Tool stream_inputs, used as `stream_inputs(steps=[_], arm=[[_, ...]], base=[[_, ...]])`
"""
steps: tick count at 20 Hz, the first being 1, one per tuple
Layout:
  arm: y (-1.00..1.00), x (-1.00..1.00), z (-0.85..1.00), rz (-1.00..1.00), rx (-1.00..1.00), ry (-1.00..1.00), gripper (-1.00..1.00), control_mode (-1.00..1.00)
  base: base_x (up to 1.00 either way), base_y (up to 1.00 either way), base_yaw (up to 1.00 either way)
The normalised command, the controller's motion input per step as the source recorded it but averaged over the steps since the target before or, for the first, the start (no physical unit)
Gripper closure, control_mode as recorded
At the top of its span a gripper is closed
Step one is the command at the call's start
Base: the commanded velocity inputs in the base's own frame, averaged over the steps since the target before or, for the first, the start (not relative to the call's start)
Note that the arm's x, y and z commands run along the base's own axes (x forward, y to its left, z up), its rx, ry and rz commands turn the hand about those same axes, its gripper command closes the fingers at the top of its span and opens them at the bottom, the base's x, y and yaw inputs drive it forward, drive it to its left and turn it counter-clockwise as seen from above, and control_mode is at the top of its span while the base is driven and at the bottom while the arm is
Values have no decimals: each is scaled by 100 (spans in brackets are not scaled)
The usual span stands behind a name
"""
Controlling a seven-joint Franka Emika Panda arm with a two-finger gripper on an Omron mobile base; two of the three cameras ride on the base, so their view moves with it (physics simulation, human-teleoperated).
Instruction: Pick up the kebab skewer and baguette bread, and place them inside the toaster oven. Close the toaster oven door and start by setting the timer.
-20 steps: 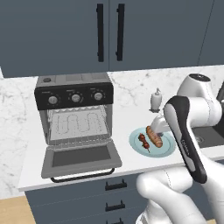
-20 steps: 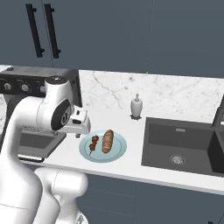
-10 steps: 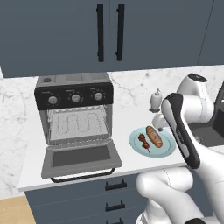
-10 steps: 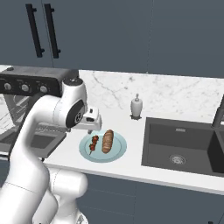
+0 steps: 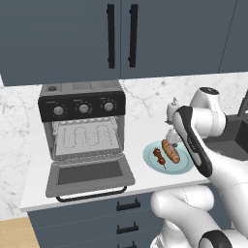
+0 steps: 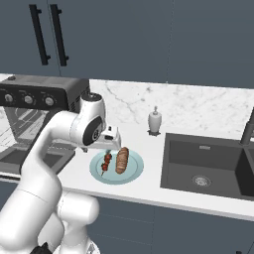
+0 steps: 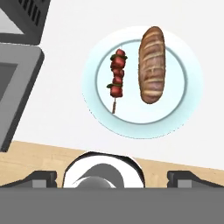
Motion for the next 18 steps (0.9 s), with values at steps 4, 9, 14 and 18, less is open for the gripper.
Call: stream_inputs(steps=[4, 9, 14, 18], arm=[[-32, 0, -69, 0, -3, 2, -100, -100], [-9, 0, -33, 0, -1, 0, -100, -100], [-7, 6, -26, 0, -3, 1, -100, -100], [-31, 16, -27, 0, -4, 3, -100, -100]], base=[[0, 0, 0], [0, 0, 0], [0, 0, 0], [0, 0, 0]])
